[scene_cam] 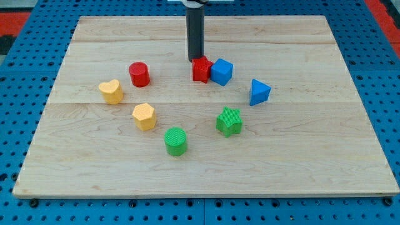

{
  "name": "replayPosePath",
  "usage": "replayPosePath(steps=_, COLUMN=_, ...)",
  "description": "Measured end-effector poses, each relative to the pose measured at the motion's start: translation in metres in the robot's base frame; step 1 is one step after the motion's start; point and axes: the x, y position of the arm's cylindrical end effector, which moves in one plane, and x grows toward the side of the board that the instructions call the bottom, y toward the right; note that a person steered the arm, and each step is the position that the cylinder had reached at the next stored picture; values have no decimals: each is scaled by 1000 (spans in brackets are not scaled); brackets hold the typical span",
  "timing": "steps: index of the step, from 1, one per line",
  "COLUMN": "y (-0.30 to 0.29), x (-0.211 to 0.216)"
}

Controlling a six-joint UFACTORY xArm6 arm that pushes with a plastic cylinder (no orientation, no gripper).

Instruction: Separate the red star from the blue cube

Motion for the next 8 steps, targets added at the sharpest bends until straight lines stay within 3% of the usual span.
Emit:
replayPosePath(steps=6, y=39, x=-29)
replayPosePath(steps=8, y=-15, x=-31)
